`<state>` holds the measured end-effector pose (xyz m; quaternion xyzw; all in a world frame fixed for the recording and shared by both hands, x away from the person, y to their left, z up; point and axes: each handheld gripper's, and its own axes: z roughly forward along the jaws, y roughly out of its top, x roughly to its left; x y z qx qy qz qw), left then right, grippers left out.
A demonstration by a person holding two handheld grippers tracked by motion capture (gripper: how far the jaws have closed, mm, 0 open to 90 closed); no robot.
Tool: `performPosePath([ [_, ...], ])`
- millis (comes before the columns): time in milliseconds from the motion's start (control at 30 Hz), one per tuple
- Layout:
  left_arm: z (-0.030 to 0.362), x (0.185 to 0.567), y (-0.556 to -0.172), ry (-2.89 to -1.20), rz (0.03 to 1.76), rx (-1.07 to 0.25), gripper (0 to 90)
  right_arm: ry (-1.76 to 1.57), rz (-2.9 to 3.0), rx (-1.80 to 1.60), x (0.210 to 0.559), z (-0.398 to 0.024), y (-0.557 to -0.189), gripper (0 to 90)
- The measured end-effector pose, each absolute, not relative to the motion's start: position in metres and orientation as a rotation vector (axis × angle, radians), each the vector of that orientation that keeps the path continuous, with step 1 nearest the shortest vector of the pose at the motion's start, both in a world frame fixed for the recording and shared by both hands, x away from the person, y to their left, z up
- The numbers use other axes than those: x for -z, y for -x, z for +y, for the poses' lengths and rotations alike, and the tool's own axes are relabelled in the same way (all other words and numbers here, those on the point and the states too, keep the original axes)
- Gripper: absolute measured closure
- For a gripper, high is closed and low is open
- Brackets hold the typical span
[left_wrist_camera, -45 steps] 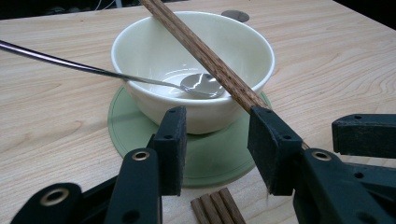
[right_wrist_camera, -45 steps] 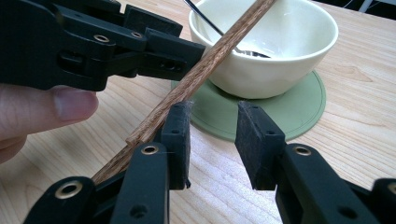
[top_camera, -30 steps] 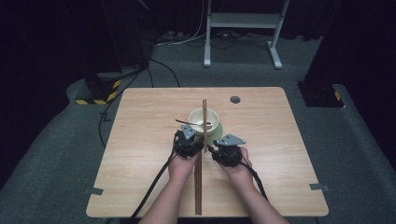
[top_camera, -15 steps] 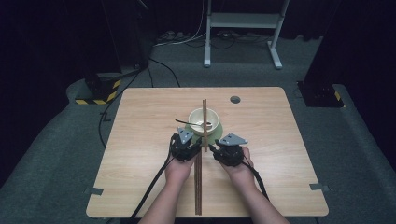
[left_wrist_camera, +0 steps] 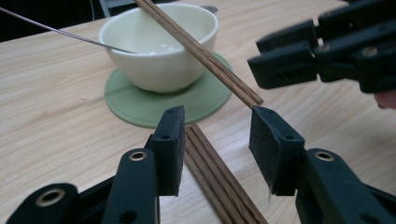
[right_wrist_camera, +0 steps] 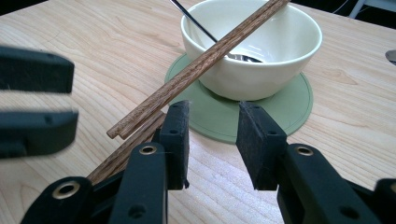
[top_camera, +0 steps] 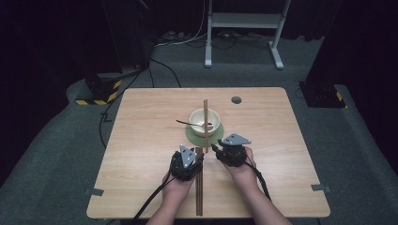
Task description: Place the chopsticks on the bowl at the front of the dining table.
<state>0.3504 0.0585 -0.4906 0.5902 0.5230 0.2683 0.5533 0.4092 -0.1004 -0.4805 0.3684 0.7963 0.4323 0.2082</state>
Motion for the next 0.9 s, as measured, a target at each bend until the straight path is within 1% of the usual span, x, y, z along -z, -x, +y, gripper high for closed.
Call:
performPosePath([
  [167,0.054,0.494,-0.35,-1.421,1.222,-0.639,56.9,-1.042,2.215,-1.205,0.481,-0.101,-0.409,63.7],
  [300,0.052,0.496,-0.351,-1.408,1.236,-0.647,57.9,-1.039,2.211,-1.206,0.48,-0.102,-0.41,63.7],
  [400,0.052,0.497,-0.351,-1.433,1.227,-0.645,57.9,-1.038,2.215,-1.21,0.48,-0.102,-0.409,63.0],
  [467,0.049,0.497,-0.352,-1.392,1.24,-0.632,57.8,-1.044,2.216,-1.214,0.48,-0.101,-0.409,63.0],
  [533,0.051,0.497,-0.353,-1.428,1.227,-0.641,57.8,-1.042,2.217,-1.212,0.48,-0.101,-0.409,63.0],
  [733,0.048,0.498,-0.357,-1.415,1.233,-0.646,58.0,-1.038,2.216,-1.21,0.48,-0.101,-0.409,62.9],
  [900,0.048,0.5,-0.359,-1.437,1.225,-0.654,58.1,-1.039,2.211,-1.211,0.48,-0.102,-0.409,62.9],
])
